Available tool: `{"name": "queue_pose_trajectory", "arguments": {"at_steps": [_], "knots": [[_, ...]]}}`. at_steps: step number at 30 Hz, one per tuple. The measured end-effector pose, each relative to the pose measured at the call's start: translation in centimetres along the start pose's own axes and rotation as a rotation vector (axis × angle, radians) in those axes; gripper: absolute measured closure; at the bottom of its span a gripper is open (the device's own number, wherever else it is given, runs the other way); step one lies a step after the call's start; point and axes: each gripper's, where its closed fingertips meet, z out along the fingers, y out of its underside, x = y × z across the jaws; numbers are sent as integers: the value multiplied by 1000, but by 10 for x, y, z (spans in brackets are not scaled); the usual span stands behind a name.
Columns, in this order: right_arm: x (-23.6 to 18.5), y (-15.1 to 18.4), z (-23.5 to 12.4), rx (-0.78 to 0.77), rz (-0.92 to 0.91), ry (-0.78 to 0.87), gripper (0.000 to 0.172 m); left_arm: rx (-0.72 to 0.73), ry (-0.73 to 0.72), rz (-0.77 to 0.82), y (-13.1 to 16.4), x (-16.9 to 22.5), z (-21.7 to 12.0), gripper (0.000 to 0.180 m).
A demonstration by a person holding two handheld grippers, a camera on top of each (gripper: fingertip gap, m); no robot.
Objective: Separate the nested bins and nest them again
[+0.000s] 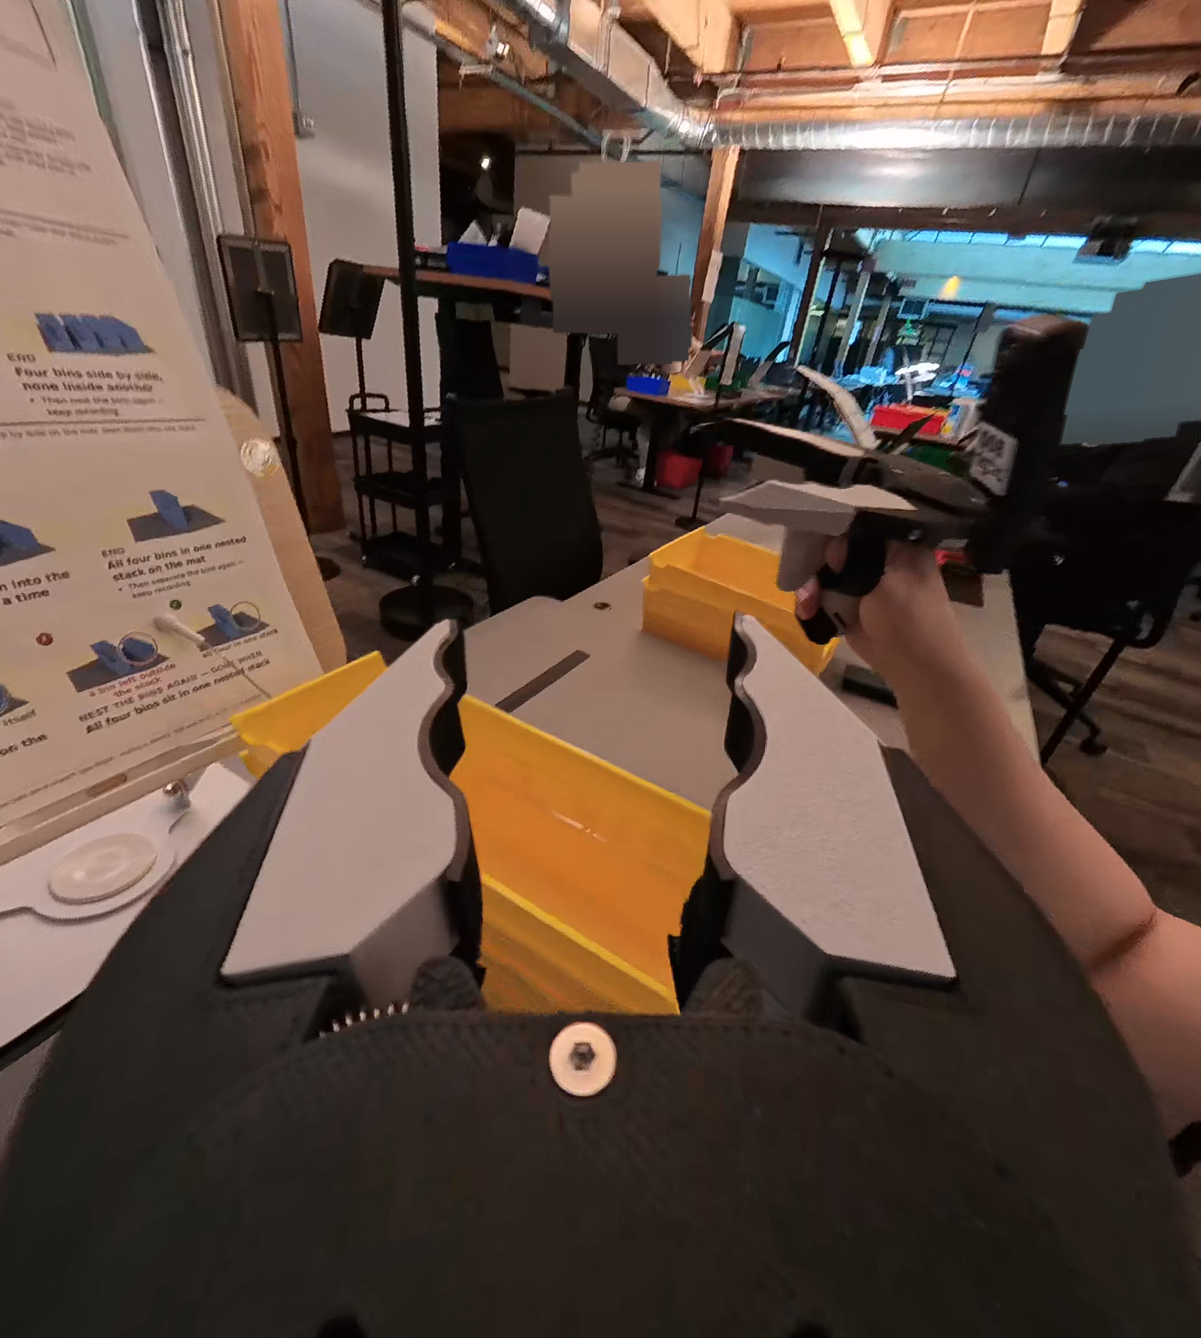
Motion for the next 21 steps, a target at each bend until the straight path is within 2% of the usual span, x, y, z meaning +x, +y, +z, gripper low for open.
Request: {"name": "queue_pose_trajectory", "arguments": {"at_steps": [3, 6, 9, 12, 17, 21], "knots": [[17, 24, -2, -4, -23, 25, 64, -57, -24, -45, 17, -15, 14, 106], [33, 43, 4, -70, 7, 34, 62, -108, -12, -79, 33, -15, 27, 101], [33, 46, 8, -53, 46, -8, 63, -170, -60, -27, 45, -16, 34, 93], [39, 55, 11, -98, 39, -2, 63, -164, -127, 41, 43, -16, 34, 85], [44, 50, 4, -101, 39, 0, 63, -194, -207, 60, 51, -21, 35, 70], [50, 42, -4, -70, 84, -17, 63, -299, -280, -35, 71, -37, 47, 66]]}}
